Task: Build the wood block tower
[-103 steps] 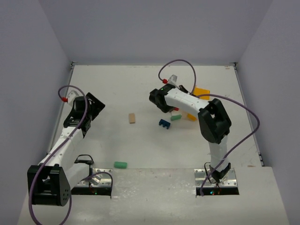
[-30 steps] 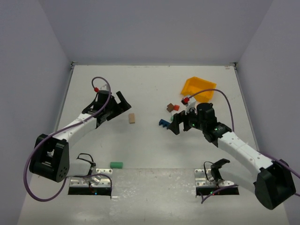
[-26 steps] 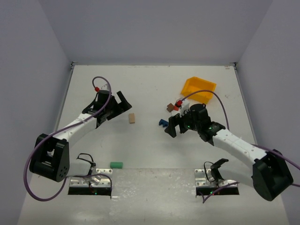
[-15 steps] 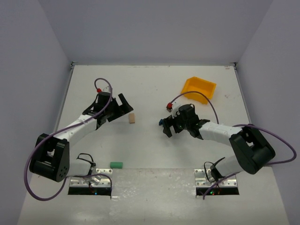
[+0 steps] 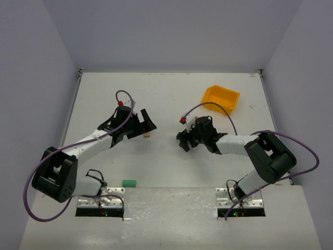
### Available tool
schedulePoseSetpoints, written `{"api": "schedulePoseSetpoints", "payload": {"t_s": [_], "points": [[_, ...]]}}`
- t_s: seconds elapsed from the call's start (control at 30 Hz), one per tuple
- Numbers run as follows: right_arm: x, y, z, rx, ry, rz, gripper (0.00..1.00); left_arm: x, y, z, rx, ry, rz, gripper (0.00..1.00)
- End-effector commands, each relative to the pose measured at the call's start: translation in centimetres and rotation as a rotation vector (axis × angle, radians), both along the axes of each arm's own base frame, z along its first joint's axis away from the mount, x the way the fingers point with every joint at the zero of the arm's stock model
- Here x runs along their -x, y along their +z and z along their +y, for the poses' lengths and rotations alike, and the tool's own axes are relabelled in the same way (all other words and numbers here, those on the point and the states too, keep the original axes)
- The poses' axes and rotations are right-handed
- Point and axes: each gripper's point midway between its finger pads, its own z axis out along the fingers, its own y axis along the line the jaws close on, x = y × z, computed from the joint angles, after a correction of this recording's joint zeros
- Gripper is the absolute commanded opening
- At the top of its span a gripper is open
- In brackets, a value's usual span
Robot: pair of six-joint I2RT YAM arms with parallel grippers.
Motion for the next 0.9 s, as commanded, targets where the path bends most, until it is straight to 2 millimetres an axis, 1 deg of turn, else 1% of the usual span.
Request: {"api": "schedulePoseSetpoints", "payload": {"t_s": [0.0, 0.03, 0.1, 0.17, 0.27, 0.3, 0.33, 0.43, 0.47, 0.53, 0.57, 0.6, 0.63, 0.67, 0.73, 0.8, 0.87], "points": [[-1.8, 1.1, 0.9, -0.006, 0.026, -0.086, 0.72, -0.4, 1.2, -2.1, 0.019, -0.057, -0.053, 1.00], [-1.7, 1.0, 1.0, -0.008, 0.033, -0.080, 0.67, -0.2, 1.2, -2.5, 0.019, -0.076, -0.054, 1.00], [-1.2, 0.9, 1.2, -0.012, 0.064, -0.084, 0.52, 0.1, 1.2, -3.3, 0.019, -0.112, -0.055, 1.00], [-1.1, 1.2, 1.2, -0.012, 0.096, -0.120, 0.40, 0.4, 1.3, -4.0, 0.030, -0.153, -0.057, 1.00], [-1.1, 2.0, 1.4, -0.018, 0.125, -0.160, 0.30, 1.0, 1.5, -5.2, 0.065, -0.219, -0.059, 1.00], [-1.1, 2.6, 1.6, -0.031, 0.139, -0.181, 0.26, 0.9, 2.1, -5.8, 0.087, -0.242, -0.085, 1.00], [-1.0, 3.0, 1.8, -0.044, 0.153, -0.197, 0.23, 1.1, 2.1, -6.2, 0.096, -0.260, -0.087, 1.00], [-0.6, 4.6, 2.1, -0.080, 0.183, -0.236, 0.17, 1.4, 2.2, -7.0, 0.122, -0.303, -0.093, 1.00], [-0.4, 4.6, 2.2, -0.087, 0.193, -0.234, 0.16, 1.6, 2.1, -7.2, 0.128, -0.314, -0.088, 1.00], [0.4, 6.0, 2.7, -0.131, 0.231, -0.260, 0.13, 2.0, 2.6, -8.1, 0.167, -0.357, -0.099, 1.00], [0.9, 6.5, 3.0, -0.150, 0.257, -0.266, 0.13, 2.0, 2.6, -8.3, 0.177, -0.366, -0.106, 1.00], [2.0, 6.7, 3.4, -0.182, 0.304, -0.259, 0.12, 2.2, 3.0, -8.9, 0.206, -0.398, -0.119, 1.00], [2.6, 7.4, 3.7, -0.213, 0.338, -0.273, 0.12, 2.8, 3.4, -9.5, 0.241, -0.442, -0.125, 1.00], [3.2, 7.5, 3.8, -0.229, 0.361, -0.266, 0.11, 2.9, 3.6, -9.7, 0.252, -0.454, -0.134, 1.00], [4.2, 8.5, 4.1, -0.269, 0.400, -0.274, 0.11, 3.6, 4.1, -10.6, 0.281, -0.508, -0.146, 1.00], [4.8, 8.9, 4.2, -0.288, 0.416, -0.272, 0.11, 4.3, 4.4, -11.2, 0.295, -0.556, -0.162, 1.00], [5.0, 9.4, 4.3, -0.302, 0.429, -0.282, 0.11, 4.4, 4.6, -11.4, 0.296, -0.564, -0.169, 1.00]]}}
